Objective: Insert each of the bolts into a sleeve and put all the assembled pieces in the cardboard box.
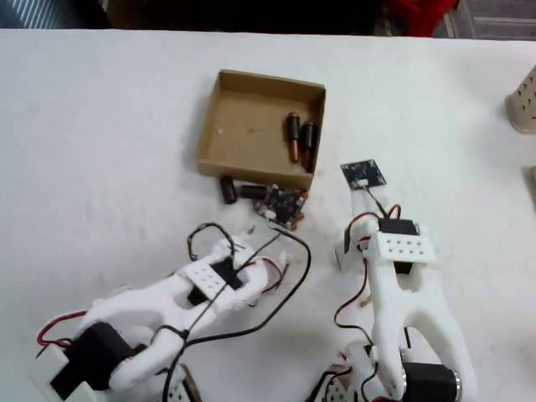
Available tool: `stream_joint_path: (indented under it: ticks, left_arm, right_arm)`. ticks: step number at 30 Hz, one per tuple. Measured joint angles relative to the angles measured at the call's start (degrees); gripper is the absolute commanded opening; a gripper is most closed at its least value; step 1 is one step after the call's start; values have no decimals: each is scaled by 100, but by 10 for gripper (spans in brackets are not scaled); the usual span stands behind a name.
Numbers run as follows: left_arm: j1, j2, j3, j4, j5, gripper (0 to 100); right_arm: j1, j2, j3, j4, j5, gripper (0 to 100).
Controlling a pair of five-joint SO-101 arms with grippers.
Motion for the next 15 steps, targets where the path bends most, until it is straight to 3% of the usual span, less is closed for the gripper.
stream_joint_path:
  ticks: [9, 15]
  left_arm:
    - [-967, 0, -79, 862, 0, 24]
    - [-1626, 0, -88, 914, 0, 24]
  right_arm:
    - [0, 0, 0, 0, 0, 18]
    - [0, 0, 0, 0, 0, 18]
